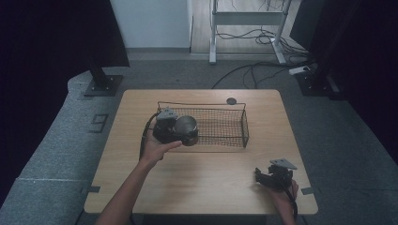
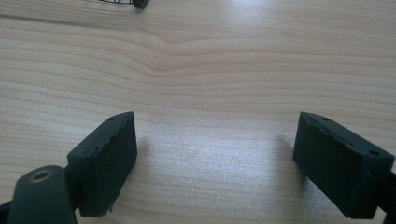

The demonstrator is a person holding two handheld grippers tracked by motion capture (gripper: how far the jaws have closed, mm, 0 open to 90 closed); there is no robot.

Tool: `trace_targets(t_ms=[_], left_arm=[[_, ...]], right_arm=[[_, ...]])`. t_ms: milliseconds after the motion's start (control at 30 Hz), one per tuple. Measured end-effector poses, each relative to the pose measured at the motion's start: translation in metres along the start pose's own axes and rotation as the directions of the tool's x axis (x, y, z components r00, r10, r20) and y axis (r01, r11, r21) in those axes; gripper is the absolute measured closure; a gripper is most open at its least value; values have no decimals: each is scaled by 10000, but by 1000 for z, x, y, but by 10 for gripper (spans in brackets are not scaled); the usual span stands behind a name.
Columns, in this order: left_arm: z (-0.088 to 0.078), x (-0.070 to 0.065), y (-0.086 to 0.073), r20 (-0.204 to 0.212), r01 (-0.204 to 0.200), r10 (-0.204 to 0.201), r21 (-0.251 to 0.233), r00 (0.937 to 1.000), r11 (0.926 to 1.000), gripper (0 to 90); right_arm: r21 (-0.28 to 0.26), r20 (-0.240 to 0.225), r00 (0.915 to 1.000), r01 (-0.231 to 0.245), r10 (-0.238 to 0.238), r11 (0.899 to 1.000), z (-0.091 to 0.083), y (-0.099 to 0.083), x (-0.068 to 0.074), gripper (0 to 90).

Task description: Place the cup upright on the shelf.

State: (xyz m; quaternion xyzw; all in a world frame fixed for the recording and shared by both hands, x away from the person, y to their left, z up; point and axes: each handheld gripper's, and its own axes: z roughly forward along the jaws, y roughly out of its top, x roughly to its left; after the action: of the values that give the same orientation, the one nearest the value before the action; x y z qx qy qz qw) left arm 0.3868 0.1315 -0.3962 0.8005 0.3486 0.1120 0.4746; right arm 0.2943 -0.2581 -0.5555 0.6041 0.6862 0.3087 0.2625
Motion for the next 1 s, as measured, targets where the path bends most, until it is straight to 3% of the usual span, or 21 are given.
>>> trace_targets(t_ms=[300, 700, 1000], left_arm=[[3, 5, 8, -37, -39, 39, 5, 10000, 10000, 144], [9, 23, 8, -135, 318, -317, 78, 9994, 9995, 144], [15, 27, 14, -154, 229, -226, 175, 9996, 9996, 144]], right_arm=[[1, -3, 10000, 6, -6, 10000, 0, 0, 0, 134], [2, 9, 10000, -2, 2, 10000, 0, 0, 0, 134], [11, 23, 10000, -28, 28, 10000, 0, 0, 0, 134]])
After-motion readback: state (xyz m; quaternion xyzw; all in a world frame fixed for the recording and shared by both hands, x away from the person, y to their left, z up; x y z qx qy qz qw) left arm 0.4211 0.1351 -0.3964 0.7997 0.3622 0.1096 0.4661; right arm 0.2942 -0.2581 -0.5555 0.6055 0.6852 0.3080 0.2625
